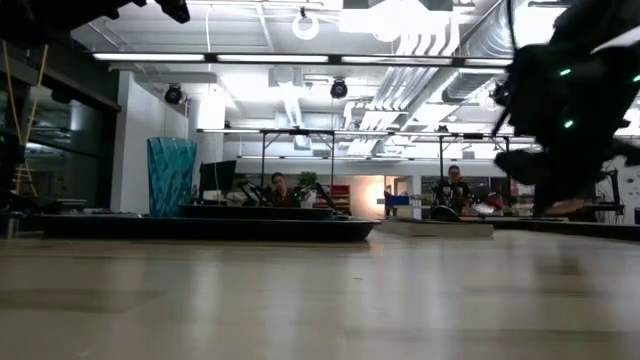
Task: Pick and place plate/cup/fork/spoon on tray
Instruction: Put the orange fork on the dark green tray
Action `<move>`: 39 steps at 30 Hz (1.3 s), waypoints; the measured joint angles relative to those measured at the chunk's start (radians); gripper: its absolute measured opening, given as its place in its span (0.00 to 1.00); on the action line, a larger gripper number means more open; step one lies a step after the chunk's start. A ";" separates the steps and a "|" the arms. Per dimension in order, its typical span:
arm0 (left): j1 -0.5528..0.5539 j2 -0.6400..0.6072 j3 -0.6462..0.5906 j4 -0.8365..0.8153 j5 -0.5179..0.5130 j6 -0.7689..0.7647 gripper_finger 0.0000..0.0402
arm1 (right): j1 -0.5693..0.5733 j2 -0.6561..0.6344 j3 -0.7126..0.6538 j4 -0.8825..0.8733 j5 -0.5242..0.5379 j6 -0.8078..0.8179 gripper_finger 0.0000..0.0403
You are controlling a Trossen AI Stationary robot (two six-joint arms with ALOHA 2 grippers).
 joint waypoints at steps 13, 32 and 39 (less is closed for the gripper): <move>0.001 0.000 0.000 0.015 0.000 0.003 0.41 | 0.038 0.033 0.041 0.799 0.181 -0.423 0.10; 0.001 0.000 0.000 0.014 0.000 0.003 0.41 | -0.210 0.618 0.562 0.706 0.065 -0.572 0.10; 0.001 0.000 0.000 0.016 -0.003 0.050 0.41 | -0.212 0.623 0.576 0.650 0.084 -0.467 0.10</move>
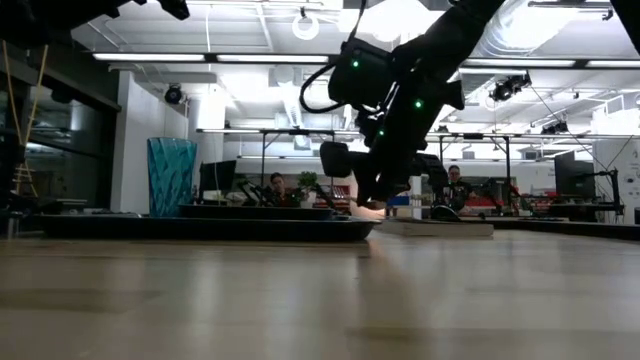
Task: Pick and place plate/cup/fork/spoon on tray
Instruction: Put the orange fork on the dark green tray, then put the black spoon on the dark green tray
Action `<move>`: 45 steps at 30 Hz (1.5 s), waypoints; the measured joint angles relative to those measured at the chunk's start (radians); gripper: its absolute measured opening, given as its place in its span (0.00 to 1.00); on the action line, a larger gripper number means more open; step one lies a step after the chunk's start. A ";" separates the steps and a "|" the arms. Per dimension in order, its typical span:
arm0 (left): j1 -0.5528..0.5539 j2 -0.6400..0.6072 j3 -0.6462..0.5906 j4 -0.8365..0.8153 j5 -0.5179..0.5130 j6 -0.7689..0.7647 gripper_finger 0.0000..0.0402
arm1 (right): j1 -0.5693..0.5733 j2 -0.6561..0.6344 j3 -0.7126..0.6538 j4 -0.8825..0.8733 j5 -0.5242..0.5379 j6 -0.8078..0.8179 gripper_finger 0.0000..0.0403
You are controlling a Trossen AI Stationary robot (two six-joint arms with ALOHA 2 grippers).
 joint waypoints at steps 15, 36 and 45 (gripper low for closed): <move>0.000 0.000 0.000 0.011 -0.004 0.040 0.41 | -0.014 0.057 0.001 0.103 -0.041 0.103 0.11; 0.000 0.000 0.000 0.014 -0.004 0.032 0.41 | -0.021 0.085 0.001 0.173 -0.052 0.096 0.34; 0.000 0.000 0.000 0.013 -0.004 0.029 0.41 | -0.019 0.017 0.000 0.037 0.059 -0.004 0.42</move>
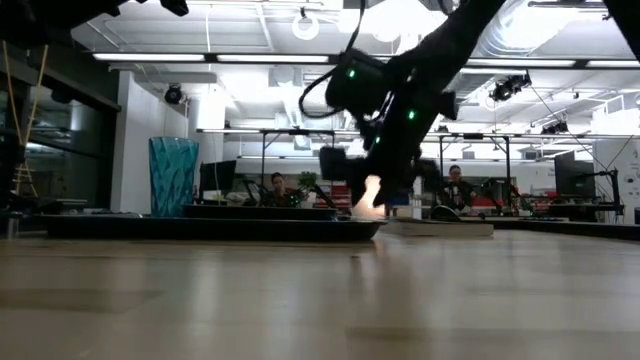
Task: Pick and place plate/cup/fork/spoon on tray
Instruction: Put the black spoon on the dark green tray
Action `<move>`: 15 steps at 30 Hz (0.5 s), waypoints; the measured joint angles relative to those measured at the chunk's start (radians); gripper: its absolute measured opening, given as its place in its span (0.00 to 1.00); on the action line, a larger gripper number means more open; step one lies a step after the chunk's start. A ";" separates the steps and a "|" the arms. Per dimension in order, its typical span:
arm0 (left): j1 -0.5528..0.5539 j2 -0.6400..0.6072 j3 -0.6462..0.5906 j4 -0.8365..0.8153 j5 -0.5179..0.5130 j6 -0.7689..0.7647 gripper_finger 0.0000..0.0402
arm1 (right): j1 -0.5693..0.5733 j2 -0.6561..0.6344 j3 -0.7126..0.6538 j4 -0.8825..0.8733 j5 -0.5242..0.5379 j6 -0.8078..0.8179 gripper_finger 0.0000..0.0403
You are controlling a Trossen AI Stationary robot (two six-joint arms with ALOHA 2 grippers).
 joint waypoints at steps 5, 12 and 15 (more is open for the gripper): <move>0.000 0.000 0.000 0.000 0.000 0.000 0.41 | 0.027 -0.129 0.000 -0.137 0.039 -0.118 0.42; 0.000 0.000 0.000 0.000 0.001 -0.017 0.41 | 0.192 -0.359 -0.001 -0.683 -0.122 -0.100 0.42; 0.000 0.000 0.000 -0.001 0.001 -0.025 0.41 | 0.308 -0.439 -0.030 -0.855 -0.287 0.033 0.42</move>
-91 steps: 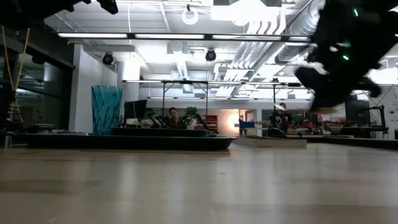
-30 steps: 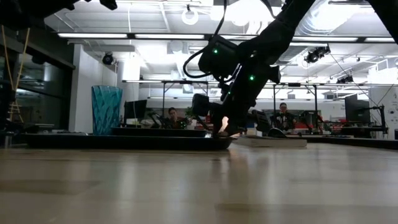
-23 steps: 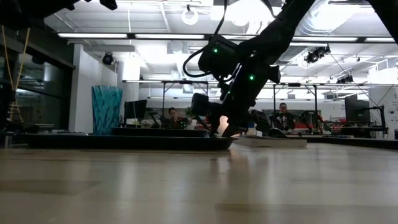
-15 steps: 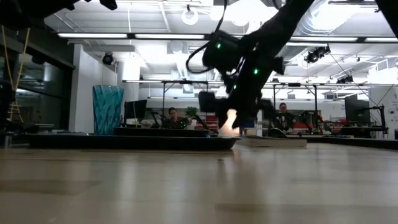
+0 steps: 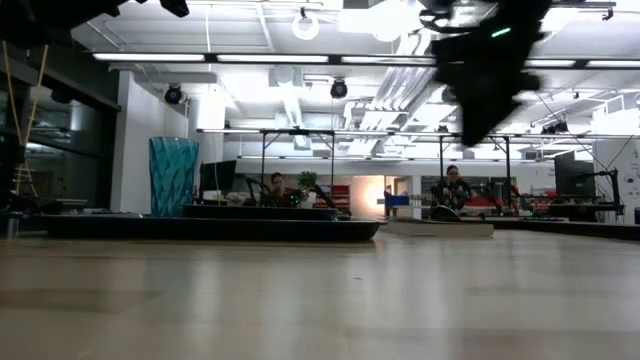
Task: Pick and place plate/cup/fork/spoon on tray
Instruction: Put the black spoon on the dark green tray
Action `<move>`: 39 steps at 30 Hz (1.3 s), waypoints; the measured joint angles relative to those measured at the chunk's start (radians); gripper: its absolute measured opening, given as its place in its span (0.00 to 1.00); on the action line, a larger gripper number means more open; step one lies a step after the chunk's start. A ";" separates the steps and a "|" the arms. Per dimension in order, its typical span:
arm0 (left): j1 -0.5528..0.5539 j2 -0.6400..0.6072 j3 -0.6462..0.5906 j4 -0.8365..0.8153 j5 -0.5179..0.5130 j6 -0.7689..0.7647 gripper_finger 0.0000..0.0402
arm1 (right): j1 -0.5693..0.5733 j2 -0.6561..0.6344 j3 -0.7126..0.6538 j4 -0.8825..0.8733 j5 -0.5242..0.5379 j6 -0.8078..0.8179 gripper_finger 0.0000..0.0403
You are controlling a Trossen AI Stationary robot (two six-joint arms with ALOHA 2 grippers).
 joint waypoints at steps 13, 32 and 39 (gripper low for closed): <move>0.000 0.000 0.000 -0.001 0.000 -0.028 0.41 | 0.559 -0.131 -0.343 0.312 -0.771 0.791 0.42; 0.000 0.000 0.000 0.003 0.000 -0.025 0.41 | 0.646 -0.105 -0.444 0.392 -0.729 1.038 0.42; 0.000 0.000 0.000 0.003 0.000 -0.025 0.41 | 0.646 -0.045 -0.441 0.422 -0.731 1.012 0.42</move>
